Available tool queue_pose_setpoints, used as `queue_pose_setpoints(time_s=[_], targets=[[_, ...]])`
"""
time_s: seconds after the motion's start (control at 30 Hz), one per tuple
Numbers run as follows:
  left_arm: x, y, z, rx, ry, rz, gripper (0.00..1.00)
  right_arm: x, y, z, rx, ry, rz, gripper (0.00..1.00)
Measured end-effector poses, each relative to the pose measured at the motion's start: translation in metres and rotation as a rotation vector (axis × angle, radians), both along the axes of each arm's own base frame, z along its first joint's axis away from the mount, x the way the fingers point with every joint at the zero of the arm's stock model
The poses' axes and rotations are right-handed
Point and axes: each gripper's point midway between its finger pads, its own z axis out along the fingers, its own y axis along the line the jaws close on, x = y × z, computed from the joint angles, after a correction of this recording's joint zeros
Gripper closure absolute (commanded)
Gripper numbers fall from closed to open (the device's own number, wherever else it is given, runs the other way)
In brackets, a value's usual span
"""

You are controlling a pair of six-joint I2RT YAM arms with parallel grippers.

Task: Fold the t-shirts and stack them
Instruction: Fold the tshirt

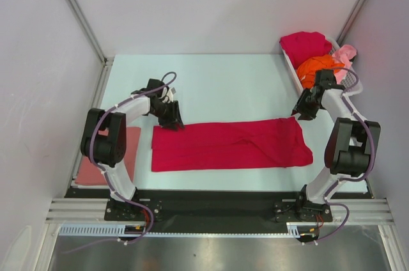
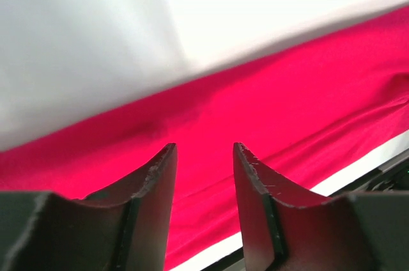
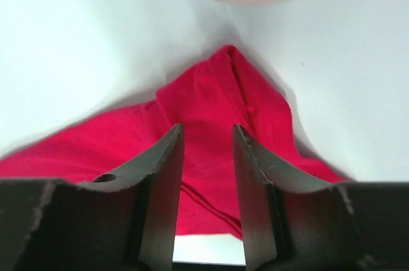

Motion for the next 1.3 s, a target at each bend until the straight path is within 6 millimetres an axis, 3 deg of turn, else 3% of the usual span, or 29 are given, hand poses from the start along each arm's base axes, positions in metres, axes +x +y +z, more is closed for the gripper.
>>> queue_pose_setpoints(time_s=[0.1, 0.13, 0.17, 0.23, 0.47, 0.77, 1.03, 1.13, 1.3], targets=[[0.005, 0.004, -0.003, -0.01, 0.013, 0.019, 0.63, 0.01, 0.003, -0.002, -0.052, -0.03, 0.027, 0.62], [0.007, 0.005, -0.004, -0.01, 0.016, 0.026, 0.65, 0.013, 0.003, -0.003, -0.068, -0.034, 0.034, 0.65], [0.007, 0.007, -0.004, -0.009, 0.018, 0.029, 0.67, 0.015, 0.004, -0.006, -0.081, -0.033, 0.042, 0.74], [0.008, 0.01, -0.006, -0.006, 0.027, 0.036, 0.69, 0.021, 0.004, -0.013, -0.11, -0.025, 0.054, 0.76], [0.009, 0.023, -0.014, 0.006, 0.06, 0.063, 0.67, 0.02, -0.007, -0.03, -0.201, 0.02, 0.075, 0.68], [0.011, 0.031, -0.019, 0.016, 0.068, 0.082, 0.67, 0.021, -0.011, -0.045, -0.223, 0.057, 0.107, 0.66], [0.011, 0.032, -0.02, 0.016, 0.069, 0.083, 0.67, 0.023, -0.01, -0.046, -0.219, 0.057, 0.11, 0.62], [0.011, 0.032, -0.02, 0.016, 0.069, 0.083, 0.67, 0.024, -0.01, -0.048, -0.213, 0.061, 0.111, 0.67], [0.011, 0.032, -0.02, 0.02, 0.071, 0.084, 0.66, 0.025, -0.013, -0.047, -0.212, 0.069, 0.103, 0.95]])
